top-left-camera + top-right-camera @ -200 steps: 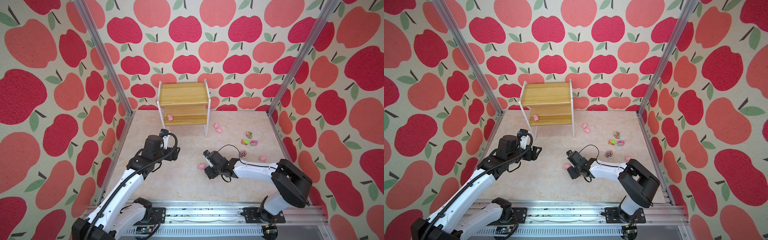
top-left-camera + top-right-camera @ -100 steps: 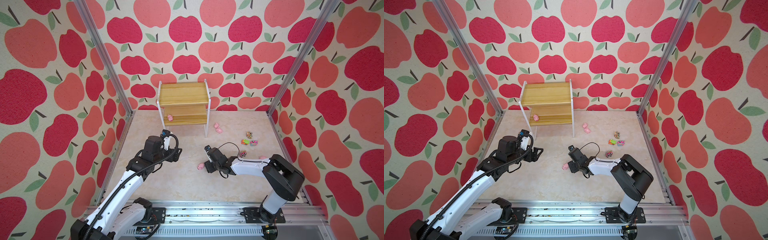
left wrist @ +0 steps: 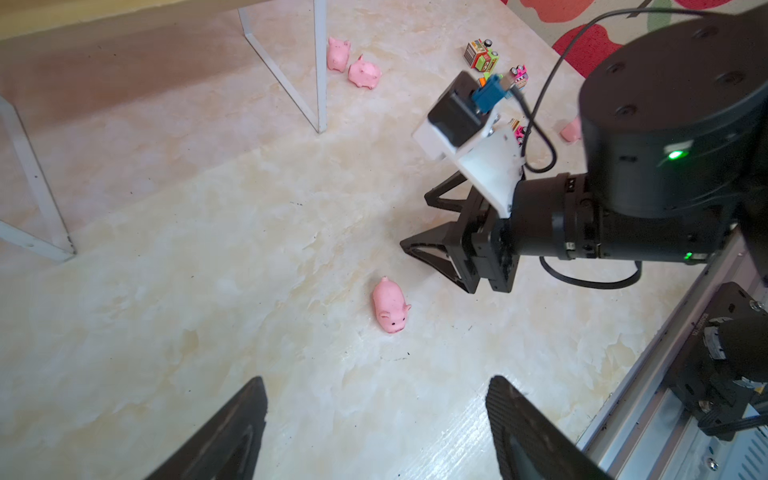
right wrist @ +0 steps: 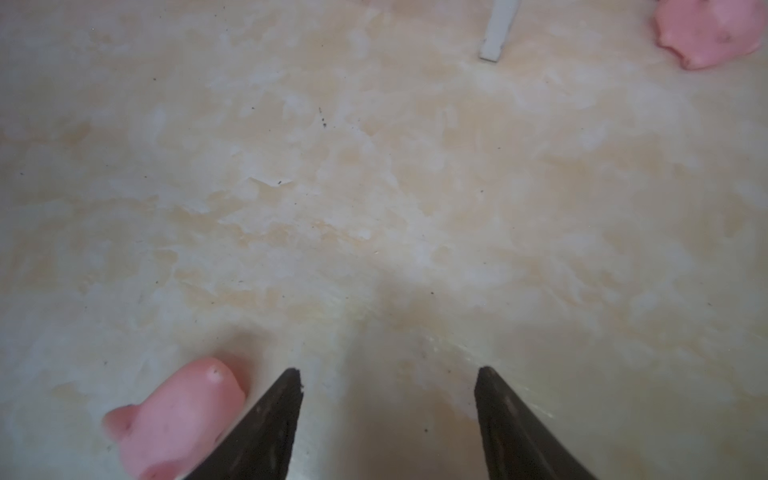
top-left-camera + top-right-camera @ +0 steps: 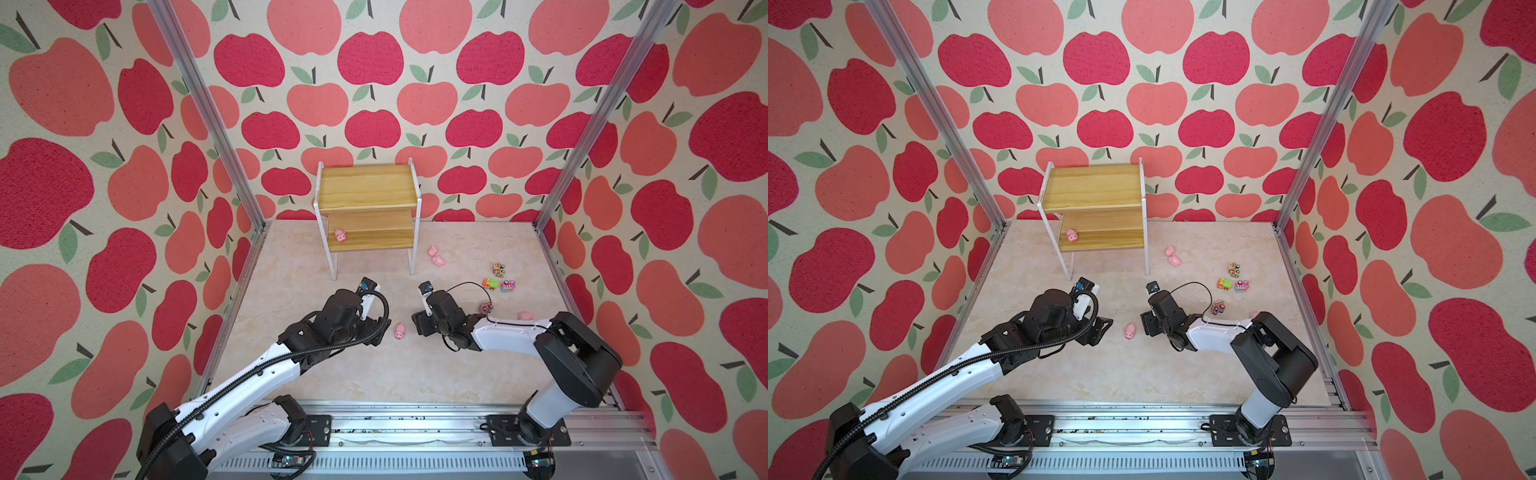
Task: Place and organize the plastic toys onto the shelf
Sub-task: 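Lower the left gripper over the pig while the right gripper draws back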
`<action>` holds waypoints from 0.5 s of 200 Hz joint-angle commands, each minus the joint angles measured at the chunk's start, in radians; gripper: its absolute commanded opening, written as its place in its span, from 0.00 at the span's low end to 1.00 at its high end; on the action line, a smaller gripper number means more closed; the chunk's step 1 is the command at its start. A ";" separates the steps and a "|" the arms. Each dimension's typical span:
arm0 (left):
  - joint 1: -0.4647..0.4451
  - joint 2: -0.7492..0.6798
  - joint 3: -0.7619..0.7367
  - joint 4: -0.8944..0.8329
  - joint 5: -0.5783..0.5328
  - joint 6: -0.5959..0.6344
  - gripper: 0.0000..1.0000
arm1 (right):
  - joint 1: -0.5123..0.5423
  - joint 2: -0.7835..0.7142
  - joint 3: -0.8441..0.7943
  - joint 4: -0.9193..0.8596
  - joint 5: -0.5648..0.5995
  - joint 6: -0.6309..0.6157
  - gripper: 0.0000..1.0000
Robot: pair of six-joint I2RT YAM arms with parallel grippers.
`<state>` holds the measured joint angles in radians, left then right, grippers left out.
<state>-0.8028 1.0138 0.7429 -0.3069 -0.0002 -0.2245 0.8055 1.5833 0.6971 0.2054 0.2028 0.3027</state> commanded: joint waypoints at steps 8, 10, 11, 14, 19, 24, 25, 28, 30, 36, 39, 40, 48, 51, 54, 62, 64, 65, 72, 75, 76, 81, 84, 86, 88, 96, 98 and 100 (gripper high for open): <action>-0.114 0.136 -0.064 0.196 -0.248 -0.166 0.83 | -0.072 -0.152 -0.041 0.057 -0.048 0.016 0.70; -0.121 0.148 -0.064 0.207 -0.259 -0.169 0.83 | -0.078 -0.161 -0.042 0.058 -0.053 0.014 0.70; -0.124 0.154 -0.064 0.213 -0.263 -0.171 0.83 | -0.080 -0.166 -0.043 0.058 -0.056 0.014 0.70; -0.134 0.171 -0.063 0.228 -0.277 -0.175 0.83 | -0.089 -0.178 -0.047 0.058 -0.063 0.013 0.70; -0.148 0.201 -0.061 0.252 -0.294 -0.178 0.83 | -0.102 -0.197 -0.050 0.060 -0.077 0.011 0.70; -0.157 0.230 -0.058 0.276 -0.306 -0.182 0.82 | -0.115 -0.215 -0.055 0.062 -0.092 0.009 0.70; -0.160 0.236 -0.058 0.281 -0.309 -0.182 0.82 | -0.117 -0.218 -0.055 0.063 -0.095 0.009 0.70; -0.164 0.251 -0.056 0.295 -0.317 -0.183 0.82 | -0.125 -0.226 -0.057 0.064 -0.102 0.008 0.70; -0.167 0.262 -0.055 0.303 -0.321 -0.183 0.82 | -0.129 -0.233 -0.059 0.064 -0.107 0.006 0.70; -0.171 0.291 -0.052 0.329 -0.334 -0.187 0.81 | -0.145 -0.248 -0.062 0.069 -0.122 0.002 0.70; -0.175 0.302 -0.049 0.341 -0.341 -0.188 0.81 | -0.150 -0.255 -0.064 0.073 -0.131 0.000 0.70; -0.176 0.306 -0.049 0.344 -0.342 -0.188 0.81 | -0.153 -0.257 -0.065 0.074 -0.132 -0.001 0.70; -0.185 0.339 -0.049 0.385 -0.360 -0.187 0.81 | -0.169 -0.273 -0.071 0.087 -0.153 -0.009 0.70; -0.189 0.350 -0.052 0.404 -0.367 -0.186 0.80 | -0.175 -0.279 -0.074 0.093 -0.157 -0.011 0.70; -0.193 0.360 -0.055 0.424 -0.375 -0.186 0.80 | -0.179 -0.285 -0.078 0.099 -0.161 -0.014 0.70; -0.201 0.389 -0.067 0.480 -0.392 -0.186 0.80 | -0.194 -0.296 -0.090 0.121 -0.179 -0.017 0.71; -0.204 0.397 -0.071 0.497 -0.397 -0.186 0.80 | -0.198 -0.296 -0.092 0.128 -0.183 -0.018 0.71; -0.204 0.399 -0.072 0.505 -0.398 -0.185 0.80 | -0.199 -0.297 -0.094 0.132 -0.185 -0.018 0.71; -0.215 0.422 -0.091 0.567 -0.417 -0.182 0.79 | -0.209 -0.304 -0.108 0.160 -0.199 -0.020 0.71; -0.222 0.436 -0.099 0.597 -0.426 -0.182 0.79 | -0.212 -0.306 -0.113 0.173 -0.203 -0.023 0.71; -0.224 0.440 -0.103 0.607 -0.429 -0.181 0.79 | -0.214 -0.307 -0.114 0.179 -0.204 -0.024 0.71; -0.235 0.458 -0.119 0.658 -0.448 -0.177 0.79 | -0.221 -0.311 -0.125 0.200 -0.211 -0.029 0.71; -0.242 0.468 -0.127 0.686 -0.454 -0.172 0.79 | -0.223 -0.315 -0.131 0.214 -0.213 -0.032 0.71; -0.247 0.475 -0.133 0.701 -0.456 -0.171 0.79 | -0.225 -0.317 -0.134 0.222 -0.212 -0.034 0.71; -0.252 0.481 -0.137 0.723 -0.459 -0.168 0.79 | -0.227 -0.318 -0.138 0.230 -0.212 -0.035 0.71; -0.271 0.510 -0.155 0.790 -0.477 -0.156 0.79 | -0.234 -0.324 -0.149 0.255 -0.213 -0.041 0.71; -0.276 0.518 -0.160 0.805 -0.483 -0.152 0.79 | -0.236 -0.325 -0.150 0.259 -0.214 -0.042 0.71; -0.281 0.526 -0.164 0.820 -0.488 -0.149 0.79 | -0.238 -0.326 -0.152 0.262 -0.215 -0.043 0.71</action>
<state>-1.0340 1.4712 0.6357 0.2455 -0.3824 -0.3843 0.5873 1.2835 0.5858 0.3630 0.0383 0.2928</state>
